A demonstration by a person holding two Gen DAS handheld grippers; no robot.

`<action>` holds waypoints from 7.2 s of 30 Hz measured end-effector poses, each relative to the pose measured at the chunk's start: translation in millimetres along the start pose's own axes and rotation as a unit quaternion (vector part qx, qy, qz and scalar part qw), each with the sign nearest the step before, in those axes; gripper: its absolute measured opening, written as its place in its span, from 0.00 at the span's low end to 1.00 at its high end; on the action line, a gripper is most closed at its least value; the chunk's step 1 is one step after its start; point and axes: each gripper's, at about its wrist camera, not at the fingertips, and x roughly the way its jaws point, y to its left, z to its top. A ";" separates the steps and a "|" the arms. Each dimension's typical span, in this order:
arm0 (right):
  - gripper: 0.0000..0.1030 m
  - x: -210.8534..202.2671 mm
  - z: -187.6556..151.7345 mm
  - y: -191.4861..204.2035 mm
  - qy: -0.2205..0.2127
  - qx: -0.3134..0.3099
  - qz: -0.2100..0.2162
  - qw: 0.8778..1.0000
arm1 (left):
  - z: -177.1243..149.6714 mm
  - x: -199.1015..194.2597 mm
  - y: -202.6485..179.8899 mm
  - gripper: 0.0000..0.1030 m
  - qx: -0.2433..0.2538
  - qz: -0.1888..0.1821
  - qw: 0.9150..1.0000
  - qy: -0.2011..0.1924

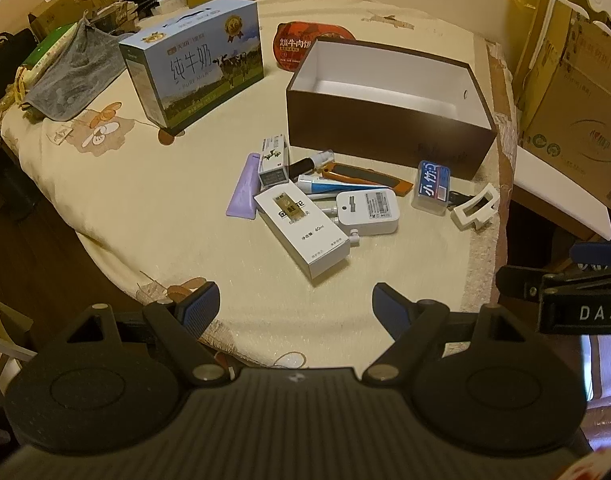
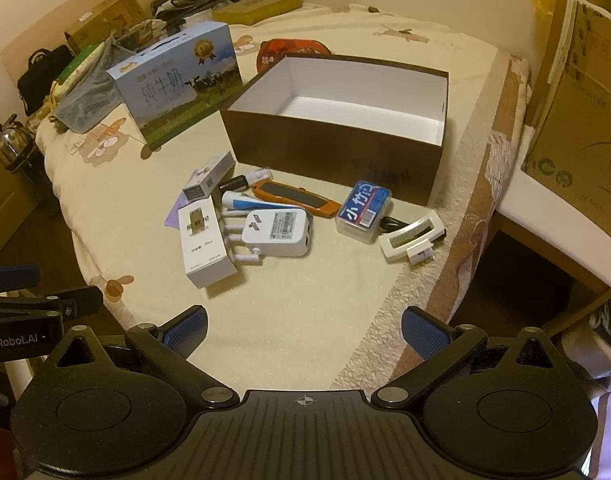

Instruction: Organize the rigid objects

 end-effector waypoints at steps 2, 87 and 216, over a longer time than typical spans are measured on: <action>0.98 2.0 -0.1 -1.2 0.003 0.002 0.000 1.000 | 0.3 2.7 -0.2 0.79 0.000 0.000 1.000 0.004; 0.39 190.6 -7.7 -73.5 0.071 -0.003 -0.018 0.997 | 2.2 200.6 17.9 0.57 -0.002 0.024 0.992 0.121; 0.60 189.1 187.6 -139.6 -0.070 0.128 0.032 0.989 | 244.7 254.0 -72.0 0.57 0.087 -0.077 0.993 -0.023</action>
